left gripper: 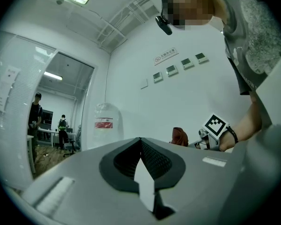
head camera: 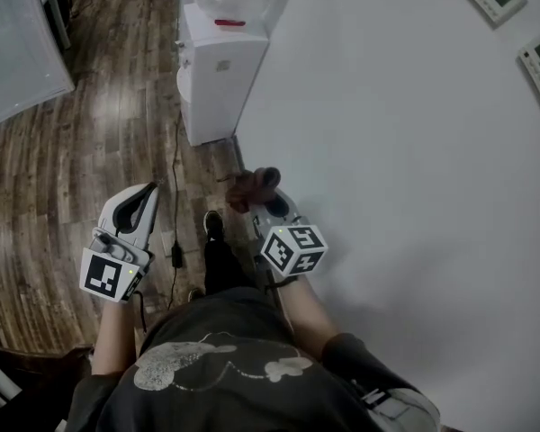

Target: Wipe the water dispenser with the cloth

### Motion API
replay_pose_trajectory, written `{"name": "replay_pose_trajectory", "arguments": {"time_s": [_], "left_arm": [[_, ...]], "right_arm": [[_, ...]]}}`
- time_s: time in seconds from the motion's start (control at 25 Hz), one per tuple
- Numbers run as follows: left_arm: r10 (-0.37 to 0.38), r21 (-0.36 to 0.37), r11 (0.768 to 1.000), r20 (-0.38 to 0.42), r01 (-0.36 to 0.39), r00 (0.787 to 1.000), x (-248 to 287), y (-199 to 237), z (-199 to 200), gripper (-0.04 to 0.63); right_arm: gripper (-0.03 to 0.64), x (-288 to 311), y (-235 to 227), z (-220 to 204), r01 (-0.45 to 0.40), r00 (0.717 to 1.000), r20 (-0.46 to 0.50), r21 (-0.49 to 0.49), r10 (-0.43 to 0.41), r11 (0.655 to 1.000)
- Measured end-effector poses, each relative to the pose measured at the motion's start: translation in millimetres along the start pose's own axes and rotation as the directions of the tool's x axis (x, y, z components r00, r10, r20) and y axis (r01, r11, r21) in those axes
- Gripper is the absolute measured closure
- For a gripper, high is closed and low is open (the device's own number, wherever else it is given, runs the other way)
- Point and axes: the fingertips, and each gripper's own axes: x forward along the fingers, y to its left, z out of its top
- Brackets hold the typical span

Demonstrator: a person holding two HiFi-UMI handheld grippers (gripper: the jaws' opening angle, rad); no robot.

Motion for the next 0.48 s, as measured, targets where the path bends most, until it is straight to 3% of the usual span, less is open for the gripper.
{"name": "replay_pose_trajectory", "arguments": {"time_s": [0.36, 0.48], "left_arm": [[0.023, -0.059, 0.998, -0.07, -0.027, 0.997, 122, 81, -35, 0.577], [0.018, -0.048, 0.999, -0.105, -0.023, 0.994, 170, 109, -45, 0.577]], "right_arm": [[0.56, 133, -73, 35, -0.007, 1.0, -0.015, 0.041, 0.007, 0.999], [0.56, 178, -94, 55, -0.019, 0.999, -0.027, 0.057, 0.021, 0.998]]}}
